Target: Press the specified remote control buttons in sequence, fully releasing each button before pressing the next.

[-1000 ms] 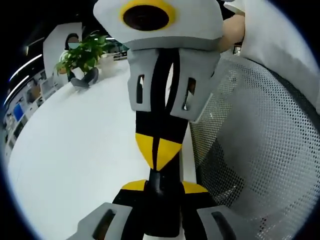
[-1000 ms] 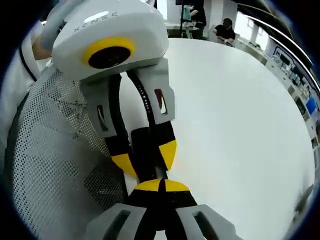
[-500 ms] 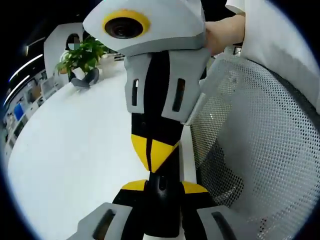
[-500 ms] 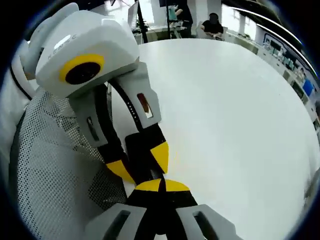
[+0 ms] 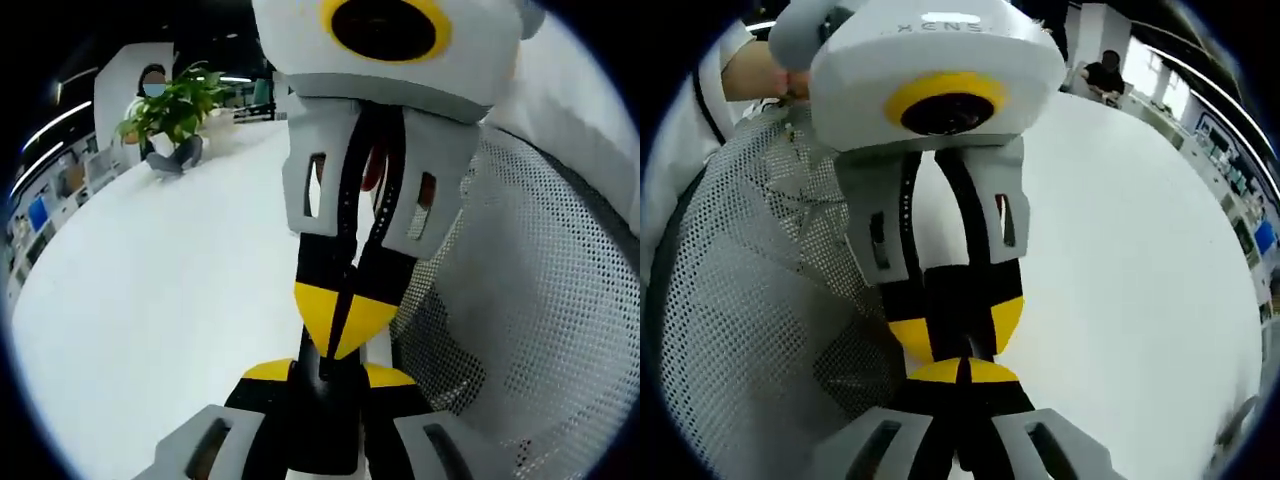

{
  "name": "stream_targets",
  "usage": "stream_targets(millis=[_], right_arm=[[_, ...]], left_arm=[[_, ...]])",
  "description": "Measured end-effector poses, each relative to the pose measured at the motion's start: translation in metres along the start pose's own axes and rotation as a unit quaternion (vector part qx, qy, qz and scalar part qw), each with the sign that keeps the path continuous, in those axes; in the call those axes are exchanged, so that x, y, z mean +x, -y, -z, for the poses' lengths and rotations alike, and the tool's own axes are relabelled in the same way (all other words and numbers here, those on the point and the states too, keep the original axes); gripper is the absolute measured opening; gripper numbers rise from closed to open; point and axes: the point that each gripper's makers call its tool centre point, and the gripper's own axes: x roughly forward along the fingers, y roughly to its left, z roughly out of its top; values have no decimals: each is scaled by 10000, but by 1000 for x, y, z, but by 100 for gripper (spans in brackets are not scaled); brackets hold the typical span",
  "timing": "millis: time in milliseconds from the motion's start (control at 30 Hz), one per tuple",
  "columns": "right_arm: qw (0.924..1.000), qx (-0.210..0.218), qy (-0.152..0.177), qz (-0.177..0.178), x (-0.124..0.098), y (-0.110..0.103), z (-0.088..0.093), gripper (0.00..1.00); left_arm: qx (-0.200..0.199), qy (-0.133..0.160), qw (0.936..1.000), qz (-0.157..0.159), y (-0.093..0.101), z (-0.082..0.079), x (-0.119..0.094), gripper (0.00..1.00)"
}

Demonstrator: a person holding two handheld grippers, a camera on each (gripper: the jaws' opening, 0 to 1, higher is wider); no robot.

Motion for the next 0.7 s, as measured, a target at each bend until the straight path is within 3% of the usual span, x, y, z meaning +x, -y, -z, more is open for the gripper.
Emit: stream_targets(millis=[367,500,700], right_arm=[[9997,101,183,-128,-3,1,0,0],[9987,-453,176,-127,-1,0,-3,0],[9964,-826,-30,-180,1,0,-4,0]], left_arm=[[14,26,10000,7,0,0,0,24],[-6,55,10000,12,0,0,0,24],[3,67,10000,5,-1,0,1,24]])
